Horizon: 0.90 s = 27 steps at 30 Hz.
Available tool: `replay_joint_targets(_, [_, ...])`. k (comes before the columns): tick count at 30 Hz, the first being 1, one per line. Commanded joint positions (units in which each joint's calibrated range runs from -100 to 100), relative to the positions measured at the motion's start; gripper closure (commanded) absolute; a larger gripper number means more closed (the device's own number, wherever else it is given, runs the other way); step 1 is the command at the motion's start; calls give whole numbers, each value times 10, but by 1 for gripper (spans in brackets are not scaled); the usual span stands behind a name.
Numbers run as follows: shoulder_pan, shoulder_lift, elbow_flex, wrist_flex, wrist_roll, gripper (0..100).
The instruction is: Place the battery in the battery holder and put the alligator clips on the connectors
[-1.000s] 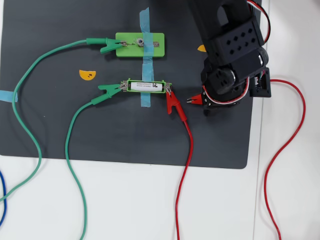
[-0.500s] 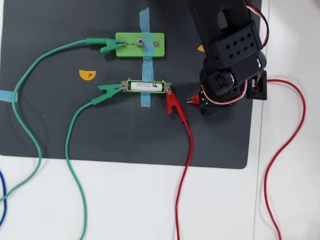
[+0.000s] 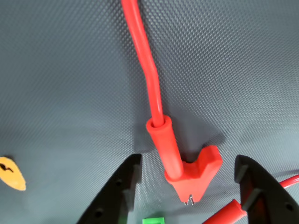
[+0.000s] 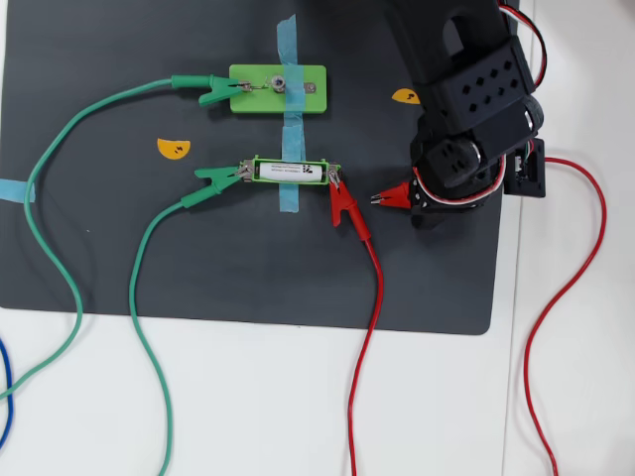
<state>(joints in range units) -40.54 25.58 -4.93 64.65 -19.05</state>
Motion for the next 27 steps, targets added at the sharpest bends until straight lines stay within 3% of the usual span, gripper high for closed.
replay_joint_targets(1, [7,2,-24,2,-4,81])
replay_joint_targets(15, [25,5,-24,2,-17,81])
replay_joint_targets(27, [27,5,-24,-5,2,96])
